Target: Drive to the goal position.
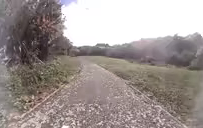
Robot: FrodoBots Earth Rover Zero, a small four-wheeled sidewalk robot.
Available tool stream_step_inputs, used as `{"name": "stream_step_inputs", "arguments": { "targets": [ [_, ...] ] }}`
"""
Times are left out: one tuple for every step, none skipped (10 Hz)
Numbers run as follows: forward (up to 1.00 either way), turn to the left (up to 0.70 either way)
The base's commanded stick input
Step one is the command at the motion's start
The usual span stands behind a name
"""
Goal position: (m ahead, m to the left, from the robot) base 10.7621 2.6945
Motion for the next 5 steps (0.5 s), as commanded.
{"name": "stream_step_inputs", "arguments": {
  "targets": [
    [0.30,0.00],
    [0.30,0.00],
    [0.30,0.00],
    [0.30,0.00],
    [0.30,0.00]
  ]
}}
